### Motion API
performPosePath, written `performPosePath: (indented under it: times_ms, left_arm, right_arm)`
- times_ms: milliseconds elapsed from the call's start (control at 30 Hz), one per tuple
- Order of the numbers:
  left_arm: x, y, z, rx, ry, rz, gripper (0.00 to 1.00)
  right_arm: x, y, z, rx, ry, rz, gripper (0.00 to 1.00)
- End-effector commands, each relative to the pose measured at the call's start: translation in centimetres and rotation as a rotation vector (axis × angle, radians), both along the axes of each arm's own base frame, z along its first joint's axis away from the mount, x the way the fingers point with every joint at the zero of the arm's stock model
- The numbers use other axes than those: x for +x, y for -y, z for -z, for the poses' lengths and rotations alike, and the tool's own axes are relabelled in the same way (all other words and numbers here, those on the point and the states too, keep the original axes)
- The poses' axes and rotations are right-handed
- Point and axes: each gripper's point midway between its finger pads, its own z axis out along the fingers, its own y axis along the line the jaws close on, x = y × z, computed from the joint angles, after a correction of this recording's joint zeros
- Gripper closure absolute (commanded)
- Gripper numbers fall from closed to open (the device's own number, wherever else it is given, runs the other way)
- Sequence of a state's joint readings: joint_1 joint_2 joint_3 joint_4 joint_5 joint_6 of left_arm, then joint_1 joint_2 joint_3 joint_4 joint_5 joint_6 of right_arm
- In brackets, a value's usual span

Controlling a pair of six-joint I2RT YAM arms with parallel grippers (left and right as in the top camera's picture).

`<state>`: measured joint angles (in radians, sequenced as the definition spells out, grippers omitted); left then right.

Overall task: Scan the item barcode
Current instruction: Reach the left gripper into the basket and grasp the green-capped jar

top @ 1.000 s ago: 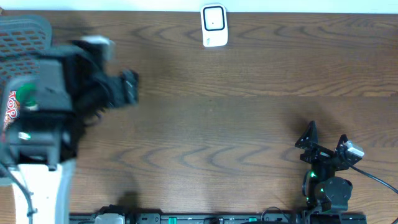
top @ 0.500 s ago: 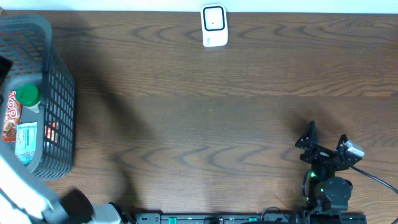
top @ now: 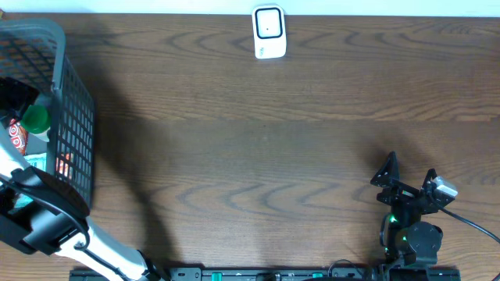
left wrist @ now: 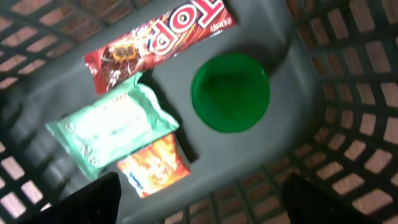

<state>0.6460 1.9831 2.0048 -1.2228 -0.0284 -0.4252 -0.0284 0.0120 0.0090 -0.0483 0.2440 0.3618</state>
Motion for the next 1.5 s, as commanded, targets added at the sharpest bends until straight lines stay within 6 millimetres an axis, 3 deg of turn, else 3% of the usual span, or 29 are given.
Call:
performPosePath:
  times_ms: [0,300,600,867,1300,1467]
  left_arm:
    - [0.3,-0.9,1.4,0.016,-0.035,0.024,0.16]
    - [2.2,-2.3,3.9,0.032,-0.033,0.064,0.16]
    - [3.4,-3.3,4.7,0.053,-0.007,0.064,0.16]
    - [4.1,-3.7,7.6,0.032,-0.029,0.066,0.16]
    - [4.7,-3.4,12.9,-0.051,-0.078,0.091,0.16]
    - [4.4,-2.7,13.4,-0.088,-0.092,0.099,0.19]
  right_arm:
    - [0.0,0.0,0.1,-0.011,-0.003,0.001,0.01]
    - [0.0,0.0,0.1,-0.011,-0.003,0.001,0.01]
    - [0.0,0.0,0.1,-0.011,-0.003,0.001,0.01]
    - [0.0,0.0,0.1,-0.011,-0.002,0.001,0.01]
    - [0.0,0.0,0.1,-0.011,-0.003,0.001,0.01]
    - [0.0,0.0,0.1,-0.011,-0.003,0.001,0.01]
